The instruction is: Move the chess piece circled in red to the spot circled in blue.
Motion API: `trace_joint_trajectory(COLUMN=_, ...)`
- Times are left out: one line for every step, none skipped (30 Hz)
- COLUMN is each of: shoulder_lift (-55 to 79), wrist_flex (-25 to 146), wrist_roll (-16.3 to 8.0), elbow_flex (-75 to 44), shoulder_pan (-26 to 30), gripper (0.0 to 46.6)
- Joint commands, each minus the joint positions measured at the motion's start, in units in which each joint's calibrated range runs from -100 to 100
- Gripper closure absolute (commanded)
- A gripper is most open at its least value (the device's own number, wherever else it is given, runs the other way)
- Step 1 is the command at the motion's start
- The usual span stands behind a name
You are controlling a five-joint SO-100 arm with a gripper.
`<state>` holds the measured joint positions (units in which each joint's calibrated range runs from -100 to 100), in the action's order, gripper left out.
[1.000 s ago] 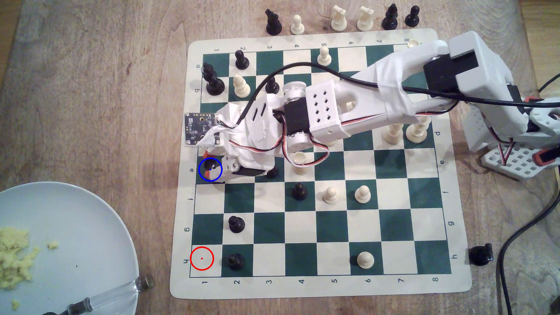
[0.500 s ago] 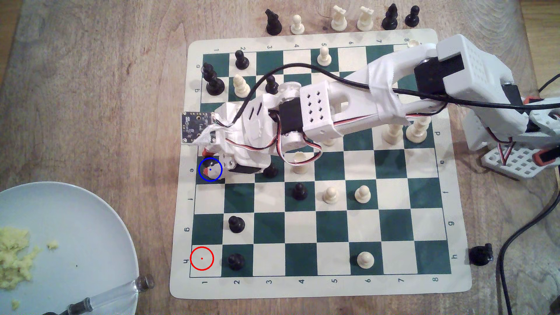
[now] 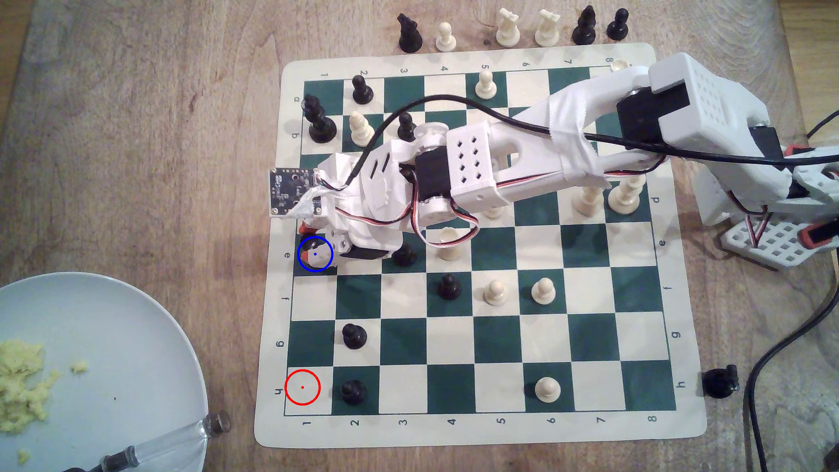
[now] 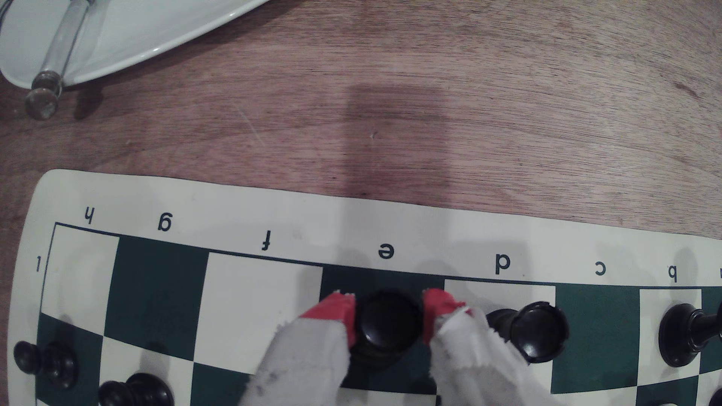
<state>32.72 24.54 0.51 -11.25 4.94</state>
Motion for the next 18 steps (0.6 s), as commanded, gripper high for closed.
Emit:
trace_joint_trajectory(shoulder_lift=-2.24, wrist_flex=0.11, wrist_roll=0.0, elbow_flex=-5.79, shoulder_pan=-0.52, gripper=42.3)
trace_joint_trajectory(shoulder_lift=-2.33, wrist_flex=0.27, wrist_roll=0.05, elbow_flex=-5.79, shoulder_pan=-0.52, gripper=41.7)
trace_joint_trajectory(shoulder_lift=-2.58, wrist_flex=0.68, wrist_roll=0.1, elbow_flex=-5.79, shoulder_pan=-0.44, gripper=40.3)
trace_joint_trajectory(shoulder_lift=-2.75, wrist_flex=0.85, wrist_roll=0.1, elbow_flex=-5.7, shoulder_pan=-0.44, gripper=39.7)
trace_joint_trajectory(shoulder_lift=-2.84, wrist_flex=1.09, wrist_roll=0.1, elbow_flex=-5.7, shoulder_pan=-0.44, gripper=39.3)
trace_joint_trajectory(shoulder_lift=-2.84, wrist_flex=1.17, wrist_roll=0.1, elbow_flex=-5.7, shoulder_pan=-0.44, gripper=38.7)
trace_joint_trajectory(shoulder_lift=-2.92, wrist_flex=1.26, wrist_roll=0.1, elbow_flex=-5.7, shoulder_pan=-0.52, gripper=37.9)
trace_joint_trajectory(shoulder_lift=-3.09, wrist_flex=1.58, wrist_roll=0.15, elbow_flex=-5.7, shoulder_pan=-0.52, gripper=35.7)
trace_joint_trajectory(shoulder_lift=-3.35, wrist_flex=1.58, wrist_roll=0.15, elbow_flex=-5.61, shoulder_pan=-0.52, gripper=34.7)
trace_joint_trajectory(shoulder_lift=-3.52, wrist_flex=1.58, wrist_roll=0.15, elbow_flex=-5.52, shoulder_pan=-0.52, gripper=33.9)
trace_joint_trajectory(shoulder_lift=-3.69, wrist_flex=1.58, wrist_roll=0.15, elbow_flex=-5.52, shoulder_pan=-0.52, gripper=33.5)
trace_joint_trajectory(shoulder_lift=-3.86, wrist_flex=1.75, wrist_roll=0.15, elbow_flex=-5.52, shoulder_pan=-0.52, gripper=33.4)
trace_joint_trajectory(shoulder_lift=-3.86, wrist_flex=1.91, wrist_roll=0.15, elbow_flex=-5.52, shoulder_pan=-0.44, gripper=33.4)
trace_joint_trajectory(shoulder_lift=-3.94, wrist_flex=2.08, wrist_roll=0.15, elbow_flex=-5.52, shoulder_pan=-0.44, gripper=33.4)
trace_joint_trajectory(shoulder_lift=-3.94, wrist_flex=2.16, wrist_roll=0.15, elbow_flex=-5.52, shoulder_pan=-0.44, gripper=33.5)
trace_joint_trajectory(shoulder_lift=-4.03, wrist_flex=2.16, wrist_roll=0.15, elbow_flex=-5.52, shoulder_pan=-0.44, gripper=33.6)
trace_joint_trajectory(shoulder_lift=-4.03, wrist_flex=2.32, wrist_roll=0.15, elbow_flex=-5.52, shoulder_pan=-0.44, gripper=33.6)
trace_joint_trajectory(shoulder_lift=-4.11, wrist_flex=2.4, wrist_roll=0.15, elbow_flex=-5.52, shoulder_pan=-0.37, gripper=33.7)
